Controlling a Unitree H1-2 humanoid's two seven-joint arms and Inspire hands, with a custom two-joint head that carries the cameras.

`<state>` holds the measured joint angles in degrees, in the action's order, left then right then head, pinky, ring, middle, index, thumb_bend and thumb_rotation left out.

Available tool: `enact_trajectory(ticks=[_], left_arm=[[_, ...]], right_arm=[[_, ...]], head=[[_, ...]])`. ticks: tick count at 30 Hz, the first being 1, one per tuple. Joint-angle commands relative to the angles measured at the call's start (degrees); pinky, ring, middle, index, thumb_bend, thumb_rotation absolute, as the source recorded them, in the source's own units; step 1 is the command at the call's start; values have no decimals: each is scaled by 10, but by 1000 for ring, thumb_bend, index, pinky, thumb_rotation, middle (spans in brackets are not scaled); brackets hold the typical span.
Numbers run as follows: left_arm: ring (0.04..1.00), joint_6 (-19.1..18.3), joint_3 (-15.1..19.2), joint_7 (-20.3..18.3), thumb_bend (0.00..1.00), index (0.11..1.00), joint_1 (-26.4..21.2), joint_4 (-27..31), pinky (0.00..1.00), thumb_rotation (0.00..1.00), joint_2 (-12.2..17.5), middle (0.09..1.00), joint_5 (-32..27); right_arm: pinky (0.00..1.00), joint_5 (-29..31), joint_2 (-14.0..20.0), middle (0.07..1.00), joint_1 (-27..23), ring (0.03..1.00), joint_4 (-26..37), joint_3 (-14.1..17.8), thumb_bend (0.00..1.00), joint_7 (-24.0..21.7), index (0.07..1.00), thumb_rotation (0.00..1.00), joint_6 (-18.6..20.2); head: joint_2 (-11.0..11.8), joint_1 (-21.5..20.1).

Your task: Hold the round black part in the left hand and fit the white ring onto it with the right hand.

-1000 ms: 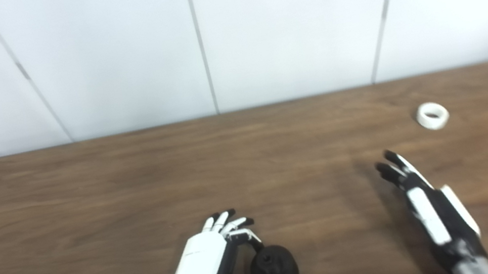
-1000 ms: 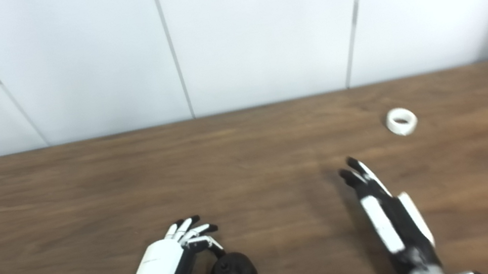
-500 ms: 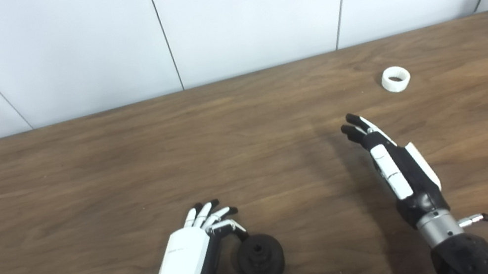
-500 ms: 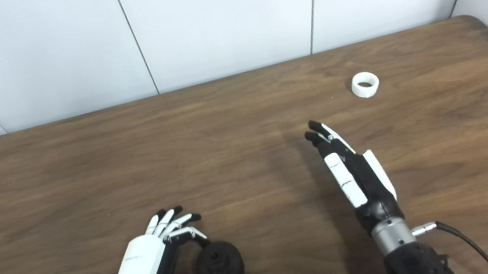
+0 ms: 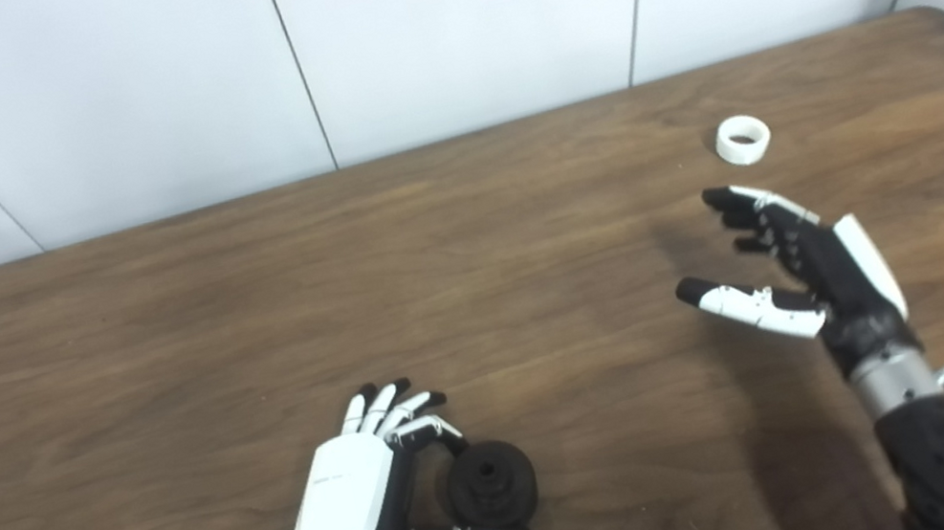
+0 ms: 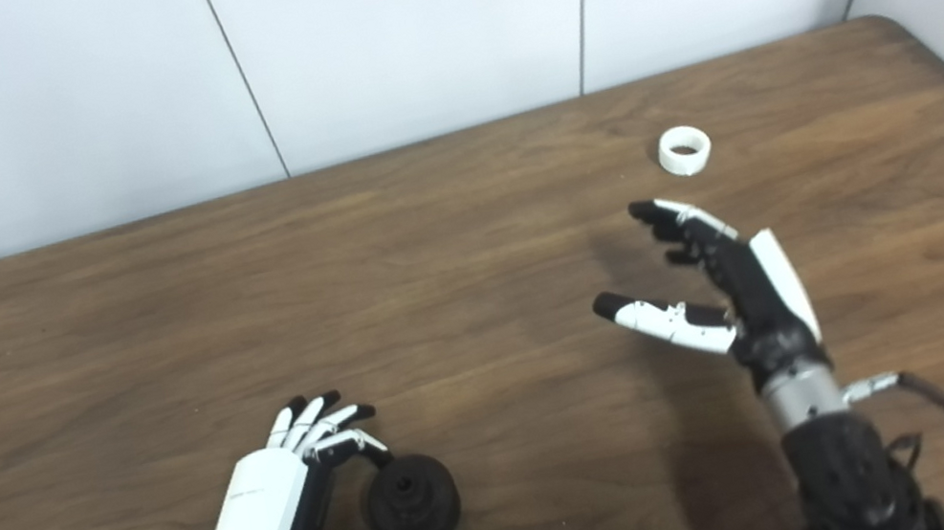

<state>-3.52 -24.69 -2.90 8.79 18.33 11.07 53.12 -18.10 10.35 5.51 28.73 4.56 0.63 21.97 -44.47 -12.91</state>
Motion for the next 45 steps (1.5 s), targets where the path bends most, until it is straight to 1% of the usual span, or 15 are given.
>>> enact_trajectory(ticks=[1,5,9,11,13,16,19,23,28,31,35,38,40,42,45], left_arm=[[928,4,-1,-9,520,486,7,-7,1000,56,5,823,8],[926,6,5,-10,520,487,7,-7,1000,55,10,823,3],[926,11,9,-14,520,487,8,-6,1000,55,17,825,2],[926,14,11,-16,520,487,8,-5,1000,56,20,825,1],[925,15,13,-19,520,487,9,-4,1000,56,22,823,2],[930,13,17,-26,520,488,11,-2,1000,57,23,825,1],[926,17,22,-27,520,488,12,-3,1000,57,24,824,-3],[919,25,28,-24,520,487,15,-5,1000,56,26,821,-11],[914,34,32,-20,520,487,15,-8,1000,57,30,818,-13],[912,41,33,-18,519,487,16,-10,1000,57,33,814,-11],[910,42,36,-21,519,486,18,-7,1000,58,33,813,-11],[905,44,37,-20,520,487,18,-8,1000,58,34,810,-11],[903,43,38,-23,520,486,19,-5,1000,59,34,810,-12],[907,41,38,-27,519,487,20,-2,1000,59,34,813,-12],[908,39,38,-30,520,487,21,1,1000,59,33,813,-10]], right_arm=[[869,-24,16,844,-32,866,22,7,784,2,744,273,4],[916,-73,44,850,-70,880,6,7,820,3,718,281,28],[857,-96,71,853,-107,866,-27,13,819,5,707,224,17],[819,-98,84,864,-125,862,-44,16,818,0,709,204,22],[805,-108,98,871,-142,862,-59,15,815,-6,711,214,33],[814,-121,118,870,-172,868,-90,14,809,-11,711,264,43],[832,-119,129,871,-195,881,-119,15,801,-12,701,256,43],[795,-127,148,890,-228,880,-174,6,820,-13,690,228,39],[794,-142,162,909,-266,903,-237,-10,822,-16,691,224,46],[757,-152,172,909,-288,902,-276,-21,836,-22,689,216,48],[744,-166,180,915,-302,904,-301,-32,836,-34,698,225,49],[811,-175,189,915,-314,909,-323,-48,829,-45,692,222,48],[870,-177,190,914,-320,919,-336,-52,829,-52,689,212,49],[952,-179,189,920,-325,942,-348,-51,829,-58,690,199,49],[996,-185,188,937,-334,970,-365,-53,837,-69,695,200,49]], head=[[-1,-4],[0,-31],[0,-52],[-1,-54],[-2,-56],[-2,-65],[-1,-76],[1,-99],[1,-106],[0,-111],[0,-124],[0,-124],[-2,-126],[-3,-124],[-3,-122]])
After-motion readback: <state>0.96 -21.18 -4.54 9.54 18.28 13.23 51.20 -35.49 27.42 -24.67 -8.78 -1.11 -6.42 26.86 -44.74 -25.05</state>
